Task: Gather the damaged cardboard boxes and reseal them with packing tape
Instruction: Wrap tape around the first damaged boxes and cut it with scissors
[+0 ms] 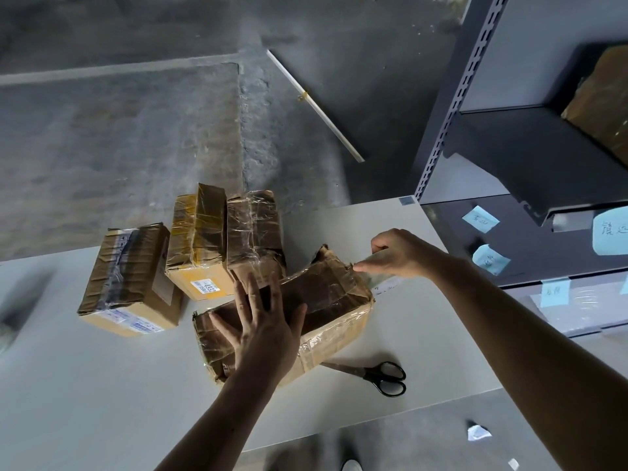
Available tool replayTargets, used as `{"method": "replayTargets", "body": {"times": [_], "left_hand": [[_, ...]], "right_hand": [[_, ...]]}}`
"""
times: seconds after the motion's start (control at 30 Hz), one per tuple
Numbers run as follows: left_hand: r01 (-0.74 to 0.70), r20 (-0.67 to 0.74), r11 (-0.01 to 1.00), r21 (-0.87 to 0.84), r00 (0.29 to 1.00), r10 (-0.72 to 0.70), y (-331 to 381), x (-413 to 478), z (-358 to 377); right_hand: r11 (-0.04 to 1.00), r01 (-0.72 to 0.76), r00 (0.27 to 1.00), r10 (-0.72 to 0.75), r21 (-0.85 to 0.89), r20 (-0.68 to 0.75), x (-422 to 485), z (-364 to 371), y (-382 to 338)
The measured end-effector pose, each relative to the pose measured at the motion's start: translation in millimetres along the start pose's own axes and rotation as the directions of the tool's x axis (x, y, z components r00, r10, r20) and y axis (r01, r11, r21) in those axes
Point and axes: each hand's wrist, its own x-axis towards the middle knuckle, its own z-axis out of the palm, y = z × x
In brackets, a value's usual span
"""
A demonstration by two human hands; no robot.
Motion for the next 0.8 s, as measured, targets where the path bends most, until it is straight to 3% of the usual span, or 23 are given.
{"method": "replayTargets", "body": {"times": [0.1,0.27,0.43,0.6,0.8], "left_hand": [[-0.012,0.064,0.995,-0.1,0.998,0.018,7.7,4.6,-7.0],[-0.02,0.054,1.0,-0.007,0.998,0.02,26.1,15.3,-10.7],[-0.008,0.142,0.997,-0.073,0.99,0.019,55.3,28.7,-11.7],[-0.195,0.145,0.976,-0.095,0.968,0.207,78.0,33.8,-9.4],[-0.311,0.215,0.95,-0.009,0.928,0.305,62.4,32.9,-12.7]], "right_hand": [[1.0,0.015,1.0,-0.015,0.027,-0.006,0.4,8.4,5.8],[0.997,0.028,1.0,-0.028,0.076,0.004,-2.2,11.4,5.2],[0.99,-0.007,1.0,0.009,0.14,-0.012,-1.9,23.3,6.1],[0.969,-0.093,0.995,0.098,0.227,-0.012,-2.7,29.7,11.9],[0.945,-0.041,0.999,0.03,0.326,0.038,-13.8,38.5,7.5]]}}
